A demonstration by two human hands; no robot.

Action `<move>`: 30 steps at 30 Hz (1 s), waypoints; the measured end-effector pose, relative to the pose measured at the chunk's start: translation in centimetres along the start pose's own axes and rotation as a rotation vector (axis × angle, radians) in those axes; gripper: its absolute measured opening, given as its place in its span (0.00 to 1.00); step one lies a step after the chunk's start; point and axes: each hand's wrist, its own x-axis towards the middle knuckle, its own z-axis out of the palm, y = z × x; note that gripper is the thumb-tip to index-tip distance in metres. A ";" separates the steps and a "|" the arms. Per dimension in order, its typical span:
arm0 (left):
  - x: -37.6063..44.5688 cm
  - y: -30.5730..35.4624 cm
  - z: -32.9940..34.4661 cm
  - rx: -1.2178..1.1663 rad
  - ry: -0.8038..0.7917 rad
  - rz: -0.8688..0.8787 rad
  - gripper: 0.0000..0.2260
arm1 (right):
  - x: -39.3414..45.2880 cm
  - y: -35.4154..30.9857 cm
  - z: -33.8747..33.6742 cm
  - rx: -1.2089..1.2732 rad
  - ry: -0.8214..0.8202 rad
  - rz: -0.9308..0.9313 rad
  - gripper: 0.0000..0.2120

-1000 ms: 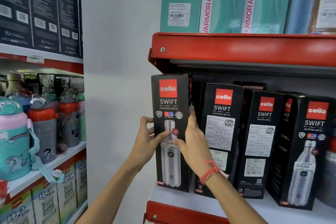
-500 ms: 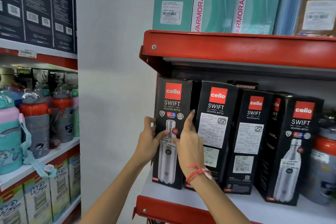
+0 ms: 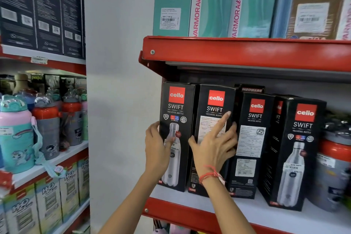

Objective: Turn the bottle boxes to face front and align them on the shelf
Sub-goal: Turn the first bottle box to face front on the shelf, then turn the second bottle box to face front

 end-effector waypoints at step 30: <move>-3.6 5.8 3.5 -0.147 -0.210 0.142 0.33 | 7.3 7.0 -7.6 0.542 -0.658 -0.431 0.53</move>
